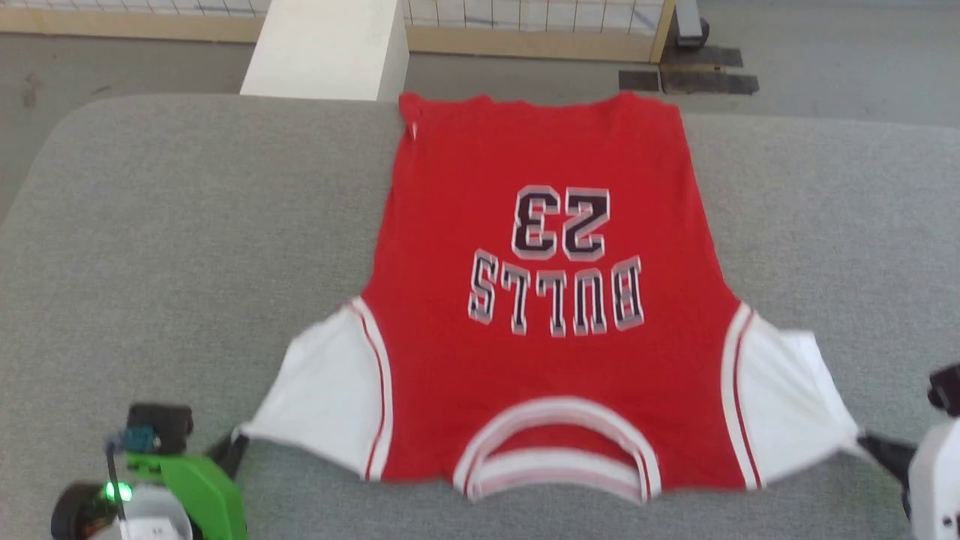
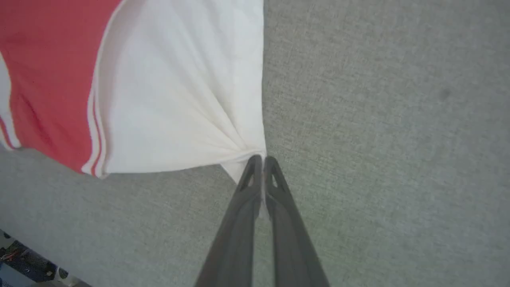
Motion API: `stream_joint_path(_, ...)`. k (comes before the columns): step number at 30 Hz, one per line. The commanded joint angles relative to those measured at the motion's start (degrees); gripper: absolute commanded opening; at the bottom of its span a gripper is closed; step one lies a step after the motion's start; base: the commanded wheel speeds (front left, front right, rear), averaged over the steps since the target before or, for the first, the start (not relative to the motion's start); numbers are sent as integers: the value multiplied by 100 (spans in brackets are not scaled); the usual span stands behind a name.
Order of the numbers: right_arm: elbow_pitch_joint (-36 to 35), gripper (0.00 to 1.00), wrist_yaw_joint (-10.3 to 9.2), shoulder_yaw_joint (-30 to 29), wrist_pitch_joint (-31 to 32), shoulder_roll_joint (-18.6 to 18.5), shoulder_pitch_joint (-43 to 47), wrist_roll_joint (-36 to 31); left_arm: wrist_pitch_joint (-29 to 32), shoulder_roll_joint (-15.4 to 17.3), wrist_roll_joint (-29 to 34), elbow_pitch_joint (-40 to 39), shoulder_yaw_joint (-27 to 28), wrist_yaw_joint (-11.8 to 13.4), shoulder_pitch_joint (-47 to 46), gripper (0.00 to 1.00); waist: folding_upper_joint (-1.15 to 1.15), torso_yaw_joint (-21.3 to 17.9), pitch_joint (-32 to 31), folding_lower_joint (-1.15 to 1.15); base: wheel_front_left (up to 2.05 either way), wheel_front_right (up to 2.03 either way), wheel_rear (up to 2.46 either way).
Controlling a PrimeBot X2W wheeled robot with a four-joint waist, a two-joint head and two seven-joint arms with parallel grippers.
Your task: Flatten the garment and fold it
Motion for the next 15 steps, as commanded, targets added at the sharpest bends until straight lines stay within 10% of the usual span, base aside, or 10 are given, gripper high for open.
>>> stream_joint_path(1, -53, 0, -12, -107, 257, -113, 276, 144, 118, 145, -78, -44, -43, 77, 238, 0, 0, 37, -93, 1, 0, 0, 0)
stream_joint_path(13, -657, 0, -12, -1163, 1616, 138, 1357, 66, 498, 168, -264, -637, -229, 9, 489, 0, 0, 160, -87, 1, 0, 0, 0)
stream_joint_path(14, -729, 14, -12, -1247, 1659, 136, 1354, -104, 465, 155, -242, -718, -210, 1, 431, 0, 0, 177, -77, 1, 0, 0, 0)
stream_joint_path(15, -827, 100, -12, -1300, 1658, 144, 1330, -234, 450, 152, -214, -788, -202, 5, 388, 0, 0, 190, -67, 1, 0, 0, 0)
